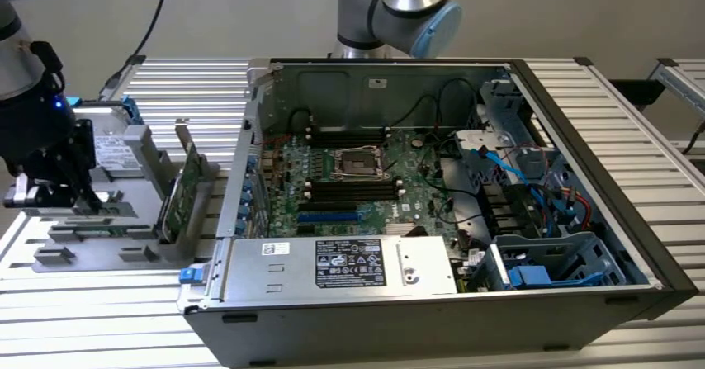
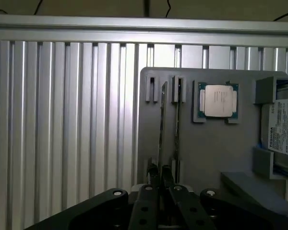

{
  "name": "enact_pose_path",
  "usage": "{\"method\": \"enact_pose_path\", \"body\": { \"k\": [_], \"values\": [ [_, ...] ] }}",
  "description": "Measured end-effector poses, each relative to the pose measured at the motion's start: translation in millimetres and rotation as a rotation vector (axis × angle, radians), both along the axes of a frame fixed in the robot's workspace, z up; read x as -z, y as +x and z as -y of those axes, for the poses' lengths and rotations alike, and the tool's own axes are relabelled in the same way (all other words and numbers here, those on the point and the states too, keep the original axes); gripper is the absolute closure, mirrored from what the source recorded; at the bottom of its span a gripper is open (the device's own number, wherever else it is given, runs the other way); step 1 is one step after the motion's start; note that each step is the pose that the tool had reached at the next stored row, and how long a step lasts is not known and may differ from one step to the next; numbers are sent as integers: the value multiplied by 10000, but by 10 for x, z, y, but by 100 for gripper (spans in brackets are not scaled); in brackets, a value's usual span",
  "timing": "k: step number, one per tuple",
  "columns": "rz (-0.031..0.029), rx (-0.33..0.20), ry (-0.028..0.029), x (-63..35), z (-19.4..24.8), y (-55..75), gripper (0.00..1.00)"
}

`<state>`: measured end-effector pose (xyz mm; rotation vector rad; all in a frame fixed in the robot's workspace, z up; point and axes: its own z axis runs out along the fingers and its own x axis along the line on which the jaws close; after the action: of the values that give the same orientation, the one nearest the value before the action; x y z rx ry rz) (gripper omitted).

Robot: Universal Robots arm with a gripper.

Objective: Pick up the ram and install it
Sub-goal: 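Pick up the ram and move it above insertion slot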

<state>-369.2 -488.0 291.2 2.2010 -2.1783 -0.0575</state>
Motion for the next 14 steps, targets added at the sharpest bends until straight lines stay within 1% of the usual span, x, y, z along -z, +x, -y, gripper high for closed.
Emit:
{"method": "enact_pose_path", "body": {
  "k": [7,14],
  "values": [
    [-5,-6,4,-257,-15,193,87],
    [-14,-10,12,-470,-23,421,87]
  ]
}}
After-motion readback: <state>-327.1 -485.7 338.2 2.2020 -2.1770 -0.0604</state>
